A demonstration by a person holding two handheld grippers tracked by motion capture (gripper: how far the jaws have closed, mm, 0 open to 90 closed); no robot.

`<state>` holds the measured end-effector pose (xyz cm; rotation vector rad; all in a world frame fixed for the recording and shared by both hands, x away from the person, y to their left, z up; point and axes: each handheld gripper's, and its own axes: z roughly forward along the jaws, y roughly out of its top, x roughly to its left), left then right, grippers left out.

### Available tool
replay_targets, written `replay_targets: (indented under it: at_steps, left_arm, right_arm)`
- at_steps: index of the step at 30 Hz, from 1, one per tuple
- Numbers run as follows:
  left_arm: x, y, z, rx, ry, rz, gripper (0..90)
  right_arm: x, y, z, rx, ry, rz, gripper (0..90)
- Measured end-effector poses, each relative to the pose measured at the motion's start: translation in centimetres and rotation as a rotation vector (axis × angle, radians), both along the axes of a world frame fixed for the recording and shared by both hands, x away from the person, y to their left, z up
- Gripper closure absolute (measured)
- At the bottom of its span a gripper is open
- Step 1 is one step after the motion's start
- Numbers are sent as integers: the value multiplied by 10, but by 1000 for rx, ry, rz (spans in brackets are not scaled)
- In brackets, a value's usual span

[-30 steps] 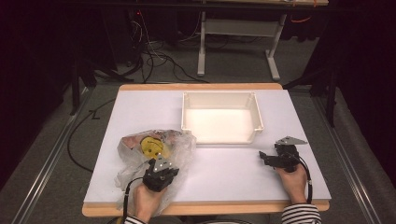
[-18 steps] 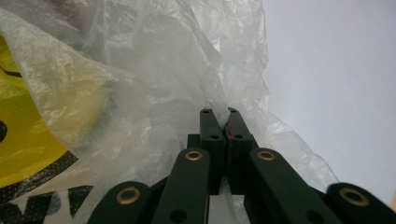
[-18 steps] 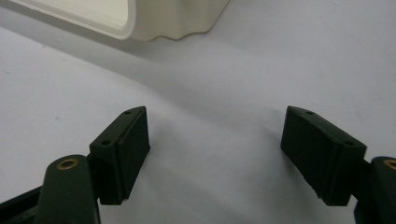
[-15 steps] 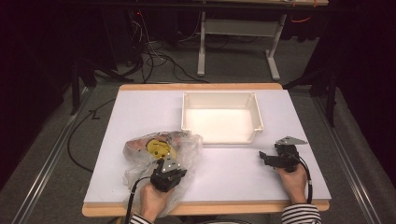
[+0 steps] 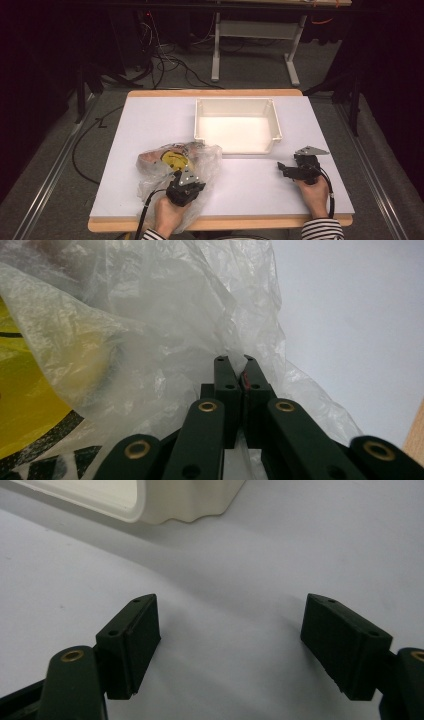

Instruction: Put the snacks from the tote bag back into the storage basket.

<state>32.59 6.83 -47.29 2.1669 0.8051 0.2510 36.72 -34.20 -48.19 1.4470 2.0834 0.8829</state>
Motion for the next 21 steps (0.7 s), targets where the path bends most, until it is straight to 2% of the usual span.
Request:
replay_targets:
  at_steps: [13,21]
  left_arm:
    - [3,-9,-1,10,6,-22,893]
    - [3,-15,-1,-3,8,-35,893]
  right_arm:
    - [0,0,0,-1,-1,1,238]
    - [0,0,0,-1,0,0,238]
